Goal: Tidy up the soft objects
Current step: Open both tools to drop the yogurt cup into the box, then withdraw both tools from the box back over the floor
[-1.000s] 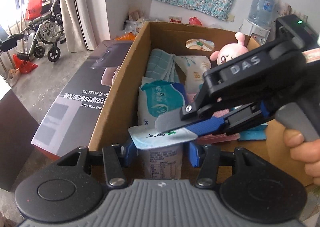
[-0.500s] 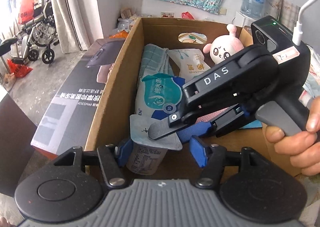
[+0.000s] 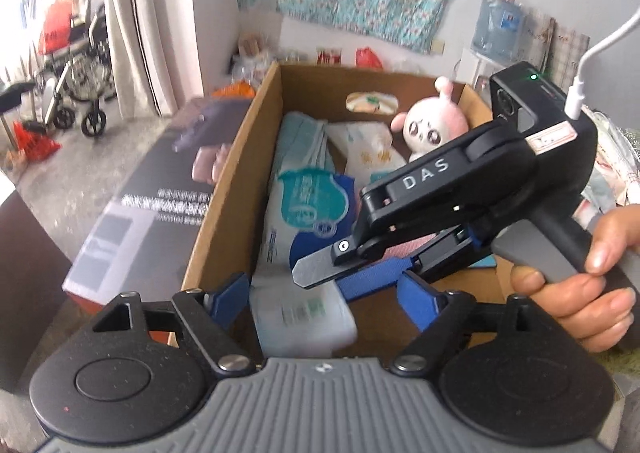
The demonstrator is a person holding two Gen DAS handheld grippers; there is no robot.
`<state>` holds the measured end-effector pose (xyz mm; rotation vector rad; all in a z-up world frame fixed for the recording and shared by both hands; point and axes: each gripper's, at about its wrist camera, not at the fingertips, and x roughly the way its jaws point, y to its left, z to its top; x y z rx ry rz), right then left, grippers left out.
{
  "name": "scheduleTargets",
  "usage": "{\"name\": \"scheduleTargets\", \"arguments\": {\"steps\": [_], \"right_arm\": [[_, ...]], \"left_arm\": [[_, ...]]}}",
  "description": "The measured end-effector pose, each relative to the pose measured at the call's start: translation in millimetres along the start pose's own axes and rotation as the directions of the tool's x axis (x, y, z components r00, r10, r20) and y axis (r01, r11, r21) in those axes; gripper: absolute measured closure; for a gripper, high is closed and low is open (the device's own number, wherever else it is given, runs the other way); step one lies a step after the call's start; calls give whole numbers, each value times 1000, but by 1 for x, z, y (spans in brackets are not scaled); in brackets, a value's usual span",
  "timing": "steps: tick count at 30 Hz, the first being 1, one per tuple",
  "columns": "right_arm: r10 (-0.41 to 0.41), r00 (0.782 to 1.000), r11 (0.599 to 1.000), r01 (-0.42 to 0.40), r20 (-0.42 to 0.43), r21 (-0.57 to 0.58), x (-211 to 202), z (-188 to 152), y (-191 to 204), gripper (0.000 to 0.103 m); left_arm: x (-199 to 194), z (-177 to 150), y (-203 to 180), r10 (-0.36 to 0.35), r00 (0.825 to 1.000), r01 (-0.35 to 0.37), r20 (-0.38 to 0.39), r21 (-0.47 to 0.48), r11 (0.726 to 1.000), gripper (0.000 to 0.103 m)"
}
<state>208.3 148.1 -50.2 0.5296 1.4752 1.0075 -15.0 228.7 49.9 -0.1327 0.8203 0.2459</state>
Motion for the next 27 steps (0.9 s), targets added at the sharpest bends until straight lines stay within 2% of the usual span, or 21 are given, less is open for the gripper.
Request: {"name": "scheduleTargets", "arguments": {"steps": [6,10,13,16,19,21,24,27], "right_arm": [[-7,999,999,8,45,-32,-18,-6,3,59],[3,994,999,1,107,-41,-40,-12,4,59],[54,980,996,-38,191,-84,-70,-27,7,59],[106,950,991,-74,295,-116,-110,-55,5,54],[120,898,987,-60,424,-152,-161,-94,-5,47],[92,844,984,4,528,-177,-199,-125,-10,38],[-17,737,974,166,676,-156,-249,-175,-22,31],[-123,630,958,278,767,-75,-293,-218,-41,29]], "left_arm": [[-9,-2,-6,-1,999,1,32,3,1000,19],[-18,-5,-9,-9,998,10,65,-10,1000,19],[-29,-9,-21,-32,992,31,118,15,999,15],[-36,-15,-42,-82,982,75,167,48,996,12],[-39,-21,-72,-182,964,166,195,94,982,8],[-41,-25,-98,-267,943,239,199,151,959,8],[-43,-31,-143,-384,902,330,198,257,908,7],[-39,-42,-188,-483,859,404,170,353,844,5]]}}
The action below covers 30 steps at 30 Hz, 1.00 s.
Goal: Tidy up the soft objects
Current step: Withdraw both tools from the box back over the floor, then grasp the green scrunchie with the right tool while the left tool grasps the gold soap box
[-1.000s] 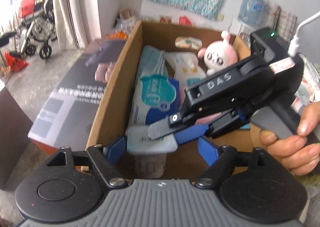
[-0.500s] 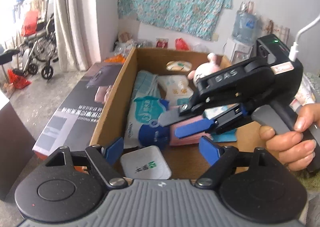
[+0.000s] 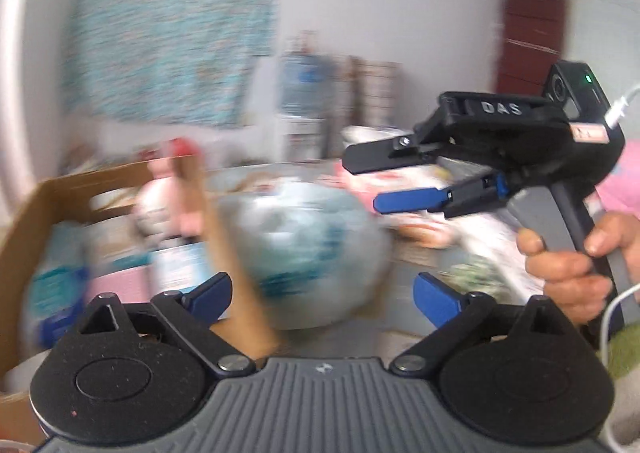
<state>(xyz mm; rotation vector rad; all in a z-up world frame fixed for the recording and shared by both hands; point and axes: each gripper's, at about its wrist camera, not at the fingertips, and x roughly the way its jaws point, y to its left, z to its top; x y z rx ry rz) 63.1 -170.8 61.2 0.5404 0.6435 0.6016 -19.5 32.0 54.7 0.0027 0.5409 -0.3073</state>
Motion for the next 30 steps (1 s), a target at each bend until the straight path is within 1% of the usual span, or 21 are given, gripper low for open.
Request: {"name": "scheduleTargets", "arguments": {"steps": [2,3,5,8,11,13,15,16,17,19,20,22,23,25,27,30], "right_arm": [[-92,994,996,92,55,7,-33,1,-19,28],[-142,987,990,142,76,11,-47,3,-28,28],[-252,963,968,250,98,32,-70,8,-46,28],[-378,920,926,376,100,39,-93,12,-71,28],[-454,887,891,454,82,19,-96,17,-89,28],[-508,859,860,510,63,-22,-83,17,-99,28],[-554,831,827,556,48,-84,-68,19,-104,28],[-572,819,811,572,36,-123,-59,22,-108,28],[-582,813,800,577,20,-167,-47,23,-111,27],[-611,792,775,593,-15,-218,-33,27,-114,27],[-611,790,774,588,-36,-237,-26,27,-117,27],[-599,798,779,564,-60,-274,-20,25,-117,27],[-606,792,772,566,-70,-289,-18,23,-118,26],[-636,767,753,591,-90,-288,-17,19,-126,26],[-642,756,755,596,-125,-271,-24,11,-136,26],[-640,749,766,605,-172,-215,-35,-2,-149,26]], "left_arm": [[20,-2,-25,-66,998,67,-14,47,997,5],[29,-5,-36,-92,995,94,-26,65,993,5],[53,-10,-57,-147,987,152,-59,99,983,5],[85,-21,-79,-193,974,208,-114,136,969,5],[112,-31,-93,-219,961,243,-166,142,959,5],[124,-35,-98,-232,955,258,-186,133,957,5],[132,-40,-102,-226,954,254,-197,131,958,5],[139,-42,-104,-219,955,248,-200,136,959,5],[142,-42,-103,-211,957,241,-200,144,960,5],[152,-45,-106,-185,961,222,-206,170,960,5],[154,-44,-108,-174,963,212,-208,180,960,5],[158,-46,-110,-164,966,203,-202,194,960,5],[159,-46,-111,-165,966,205,-198,202,958,5],[165,-46,-113,-163,967,205,-194,220,954,5],[171,-47,-118,-157,969,202,-191,249,947,5],[184,-48,-126,-148,969,202,-198,290,936,5]]}}
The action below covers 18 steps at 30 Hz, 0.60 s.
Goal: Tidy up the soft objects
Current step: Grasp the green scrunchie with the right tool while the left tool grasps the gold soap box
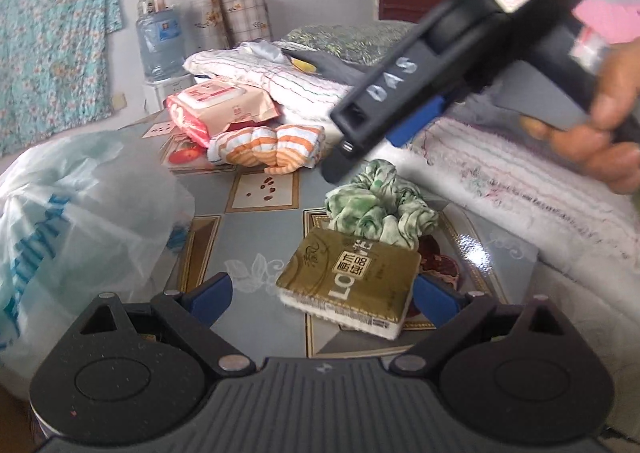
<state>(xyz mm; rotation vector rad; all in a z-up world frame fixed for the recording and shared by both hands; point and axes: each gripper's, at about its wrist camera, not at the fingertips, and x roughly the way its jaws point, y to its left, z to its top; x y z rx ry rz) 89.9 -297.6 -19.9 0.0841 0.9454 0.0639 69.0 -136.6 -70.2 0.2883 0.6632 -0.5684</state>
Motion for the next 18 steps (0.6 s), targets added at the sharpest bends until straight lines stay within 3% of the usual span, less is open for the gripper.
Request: {"name": "scheduleTargets", "arguments": {"steps": [6,8,10,11,15,18], "right_arm": [[32,998,998,-29,-52,57,16,-15,-12,26],[51,996,997,-46,-66,69,23,-17,-13,27],[71,995,995,-66,-67,72,28,-18,-13,27],[70,996,996,-66,-60,63,28,-19,-11,31],[84,996,994,-81,-41,79,28,-19,-15,66],[128,992,983,-124,-15,137,26,-23,-23,77]], "left_arm": [[20,6,-7,-18,1000,19,-24,24,1000,5],[23,6,-8,-17,999,18,-32,25,1000,8],[25,6,-7,-28,999,28,-38,18,999,17],[26,5,-7,-35,998,36,-42,12,999,20],[24,6,-7,-28,999,28,-45,2,1000,22],[22,6,-8,-9,999,9,-43,-2,1000,22]]}}
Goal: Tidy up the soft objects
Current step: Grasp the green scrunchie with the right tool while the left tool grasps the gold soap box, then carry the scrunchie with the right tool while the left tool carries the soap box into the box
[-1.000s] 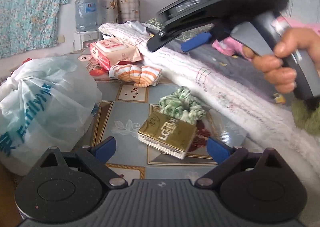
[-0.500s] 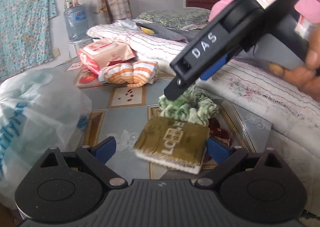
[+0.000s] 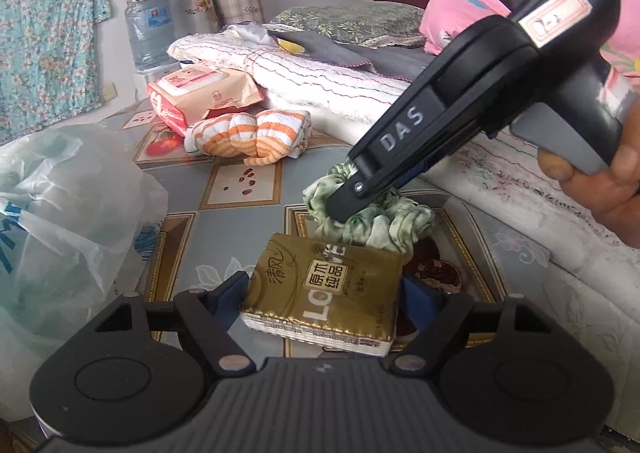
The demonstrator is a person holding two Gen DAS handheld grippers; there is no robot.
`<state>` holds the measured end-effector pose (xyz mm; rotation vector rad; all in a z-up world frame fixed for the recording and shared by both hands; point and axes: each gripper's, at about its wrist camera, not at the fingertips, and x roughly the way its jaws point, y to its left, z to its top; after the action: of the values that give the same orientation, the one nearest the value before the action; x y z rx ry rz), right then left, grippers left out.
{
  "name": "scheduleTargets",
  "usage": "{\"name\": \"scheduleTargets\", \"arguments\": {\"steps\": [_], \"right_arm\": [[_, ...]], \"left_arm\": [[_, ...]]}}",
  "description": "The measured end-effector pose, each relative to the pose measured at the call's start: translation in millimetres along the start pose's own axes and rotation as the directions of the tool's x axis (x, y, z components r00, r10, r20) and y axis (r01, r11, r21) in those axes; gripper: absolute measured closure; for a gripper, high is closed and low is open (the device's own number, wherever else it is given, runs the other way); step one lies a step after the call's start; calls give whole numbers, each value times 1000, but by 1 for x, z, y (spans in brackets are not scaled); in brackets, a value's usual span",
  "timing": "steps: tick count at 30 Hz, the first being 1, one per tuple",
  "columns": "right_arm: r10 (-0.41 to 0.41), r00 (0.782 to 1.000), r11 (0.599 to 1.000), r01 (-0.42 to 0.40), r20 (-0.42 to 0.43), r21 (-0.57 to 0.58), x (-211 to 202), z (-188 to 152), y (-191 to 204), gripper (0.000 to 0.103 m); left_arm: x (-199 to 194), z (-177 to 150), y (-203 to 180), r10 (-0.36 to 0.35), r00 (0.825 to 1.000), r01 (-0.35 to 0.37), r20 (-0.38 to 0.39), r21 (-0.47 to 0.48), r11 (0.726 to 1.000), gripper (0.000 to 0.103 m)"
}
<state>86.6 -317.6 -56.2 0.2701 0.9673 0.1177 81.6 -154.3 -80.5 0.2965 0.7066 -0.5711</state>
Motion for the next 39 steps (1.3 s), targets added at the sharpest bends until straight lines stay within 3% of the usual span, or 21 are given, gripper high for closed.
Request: {"name": "scheduleTargets", "arguments": {"steps": [5,12,16,21,25,29,32,34,39], "right_arm": [[62,996,995,-67,70,77,-22,-2,-7,85],[131,974,988,-143,188,54,-69,3,11,85],[214,945,976,-219,247,-6,-97,14,36,85],[370,889,928,-340,269,-150,-114,32,92,85],[492,849,862,-445,192,-243,-98,48,147,85],[592,804,777,-552,53,-304,-71,64,212,85],[605,795,735,-582,-49,-348,-49,71,263,85],[586,801,719,-583,-121,-378,-32,75,296,84],[510,825,700,-563,-244,-439,-1,68,359,84]], "left_arm": [[-14,2,-1,31,999,-31,13,-5,1000,23],[-65,9,6,69,993,-64,92,-52,997,23],[-108,13,15,109,982,-96,157,-84,992,23],[-174,-3,52,196,957,-160,213,-176,971,22],[-220,-26,92,346,923,-294,169,-270,917,22],[-256,-52,143,485,872,-436,66,-346,831,22],[-266,-68,175,545,838,-520,-34,-354,777,22],[-268,-76,193,542,837,-533,-83,-352,769,22],[-253,-88,230,458,871,-490,-177,-365,792,22]]}}
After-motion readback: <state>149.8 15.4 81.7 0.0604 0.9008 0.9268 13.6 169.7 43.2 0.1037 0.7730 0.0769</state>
